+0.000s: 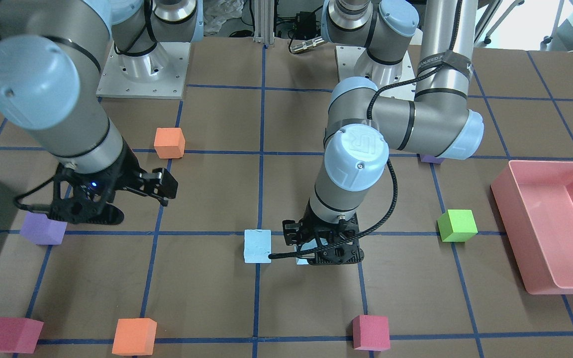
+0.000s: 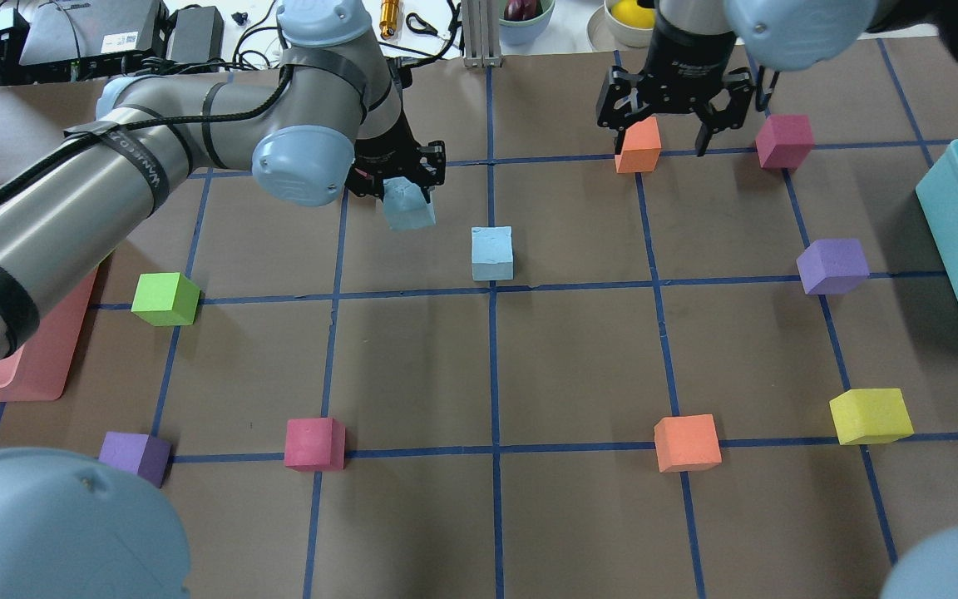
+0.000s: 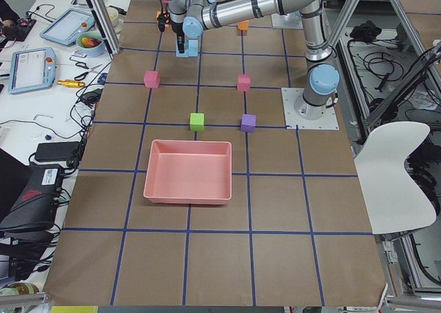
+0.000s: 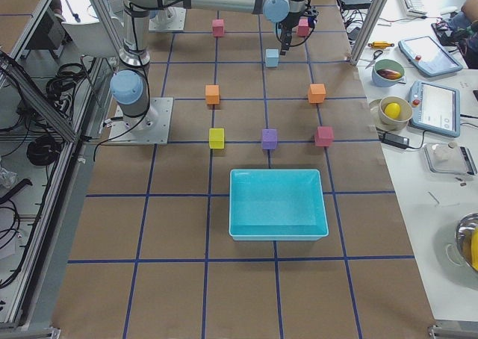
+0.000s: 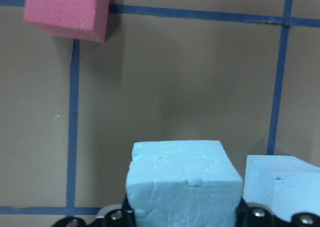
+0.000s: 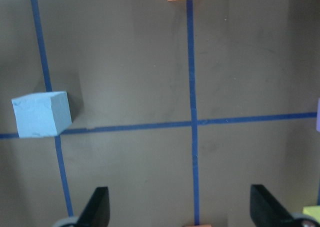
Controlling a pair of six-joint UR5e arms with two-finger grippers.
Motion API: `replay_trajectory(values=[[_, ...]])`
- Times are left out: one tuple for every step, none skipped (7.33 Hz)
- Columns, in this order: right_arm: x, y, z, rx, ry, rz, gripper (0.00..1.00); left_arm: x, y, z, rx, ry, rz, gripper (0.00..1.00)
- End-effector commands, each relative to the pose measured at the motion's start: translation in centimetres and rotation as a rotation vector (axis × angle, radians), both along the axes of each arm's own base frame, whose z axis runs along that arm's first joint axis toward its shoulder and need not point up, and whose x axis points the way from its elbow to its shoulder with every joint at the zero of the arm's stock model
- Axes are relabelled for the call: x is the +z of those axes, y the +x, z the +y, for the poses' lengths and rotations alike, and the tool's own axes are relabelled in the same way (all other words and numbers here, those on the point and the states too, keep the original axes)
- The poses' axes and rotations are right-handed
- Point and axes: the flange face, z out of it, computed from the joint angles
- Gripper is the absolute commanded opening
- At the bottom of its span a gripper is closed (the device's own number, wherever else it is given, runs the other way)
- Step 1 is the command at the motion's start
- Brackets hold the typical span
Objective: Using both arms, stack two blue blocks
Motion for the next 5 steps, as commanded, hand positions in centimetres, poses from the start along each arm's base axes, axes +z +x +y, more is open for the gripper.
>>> replay_trajectory(values=[[2.6,-2.6,3.0,-0.001,0.045,0.01,1.0,-1.1,-4.0,1.2,0.031,0.006,-0.013,0.0],[1.7,-3.0,3.3,-0.007,0.067,0.016,1.0,-1.1,-5.4,1.4,0.019,0.001,-0.014,0.0],[1.6,-2.7,4.6,-0.008,0.07,0.017,1.0,-1.3,-7.2,1.8,0.008,0.0,-0.013,0.0],[1.6,-2.9,5.7,-0.006,0.055,0.016,1.0,-2.2,-8.2,2.1,-0.006,0.014,-0.019,0.0],[2.8,-2.9,5.4,-0.006,0.005,0.013,1.0,-3.1,-8.6,2.1,-0.014,0.026,-0.013,0.0]])
